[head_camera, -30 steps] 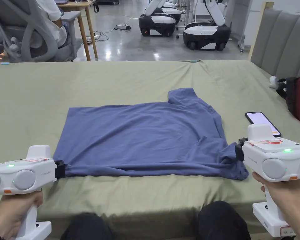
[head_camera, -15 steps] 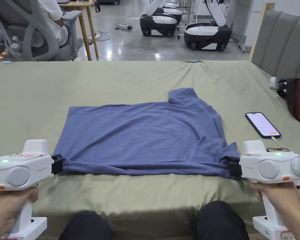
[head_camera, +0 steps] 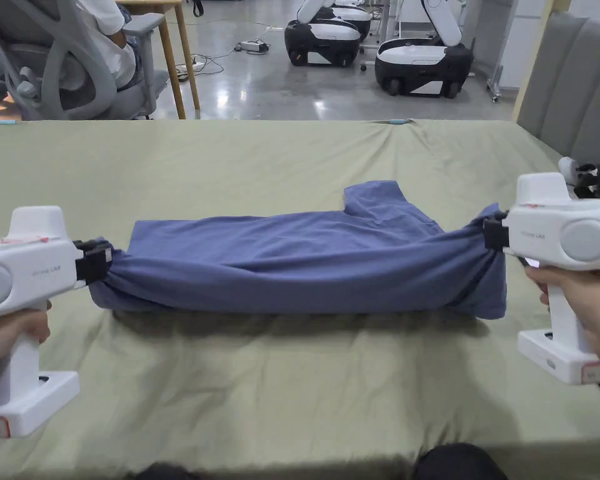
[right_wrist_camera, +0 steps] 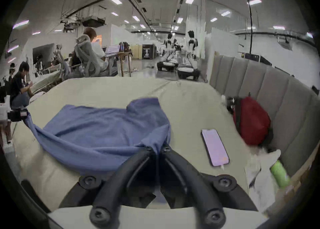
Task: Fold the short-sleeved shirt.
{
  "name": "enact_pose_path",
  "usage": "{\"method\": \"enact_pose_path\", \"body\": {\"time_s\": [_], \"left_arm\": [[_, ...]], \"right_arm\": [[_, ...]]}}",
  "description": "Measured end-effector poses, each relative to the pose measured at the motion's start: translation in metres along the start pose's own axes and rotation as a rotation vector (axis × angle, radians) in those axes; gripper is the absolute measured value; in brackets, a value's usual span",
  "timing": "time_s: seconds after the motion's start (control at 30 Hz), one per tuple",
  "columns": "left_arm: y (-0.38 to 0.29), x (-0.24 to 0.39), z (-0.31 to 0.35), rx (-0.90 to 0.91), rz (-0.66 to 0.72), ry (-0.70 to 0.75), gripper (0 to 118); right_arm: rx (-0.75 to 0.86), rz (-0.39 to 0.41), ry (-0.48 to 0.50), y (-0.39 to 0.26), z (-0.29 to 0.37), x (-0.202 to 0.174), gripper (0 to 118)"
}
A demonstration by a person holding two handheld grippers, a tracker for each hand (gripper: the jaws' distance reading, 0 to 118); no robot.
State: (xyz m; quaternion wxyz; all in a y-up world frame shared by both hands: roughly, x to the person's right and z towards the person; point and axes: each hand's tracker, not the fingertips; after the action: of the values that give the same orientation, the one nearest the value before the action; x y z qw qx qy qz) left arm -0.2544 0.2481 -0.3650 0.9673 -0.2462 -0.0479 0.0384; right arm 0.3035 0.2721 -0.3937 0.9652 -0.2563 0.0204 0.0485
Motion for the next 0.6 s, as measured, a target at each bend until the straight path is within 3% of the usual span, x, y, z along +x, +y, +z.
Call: {"method": "enact_pose_path", "body": {"time_s": [0.13, 0.27, 0.47, 0.5, 0.53, 0.57, 0.6], "left_arm": [[0.017, 0.002, -0.078, -0.025, -0.061, 0.045, 5], [0.0, 0.0, -0.155, -0.15, -0.043, 0.081, 5], [-0.02, 0.002, -0.19, -0.242, -0.071, 0.098, 5], [-0.019, 0.002, -0.185, -0.234, -0.069, 0.102, 7], [-0.017, 0.002, -0.179, -0.213, -0.062, 0.11, 13], [-0.015, 0.002, -0.172, -0.177, -0.05, 0.131, 35], [-0.014, 0.002, -0.165, -0.15, -0.036, 0.143, 67]], "right_arm": [[-0.075, -0.05, -0.019, 0.016, -0.087, -0.001, 3], [-0.172, -0.044, -0.038, -0.007, -0.168, -0.009, 4], [-0.26, -0.015, -0.052, -0.034, -0.203, -0.013, 5], [-0.248, -0.009, -0.05, -0.033, -0.2, -0.013, 13], [-0.228, -0.001, -0.052, -0.03, -0.202, -0.009, 32], [-0.216, 0.004, -0.066, -0.027, -0.193, -0.009, 82], [-0.207, 0.004, -0.067, -0.026, -0.184, -0.009, 116]]}}
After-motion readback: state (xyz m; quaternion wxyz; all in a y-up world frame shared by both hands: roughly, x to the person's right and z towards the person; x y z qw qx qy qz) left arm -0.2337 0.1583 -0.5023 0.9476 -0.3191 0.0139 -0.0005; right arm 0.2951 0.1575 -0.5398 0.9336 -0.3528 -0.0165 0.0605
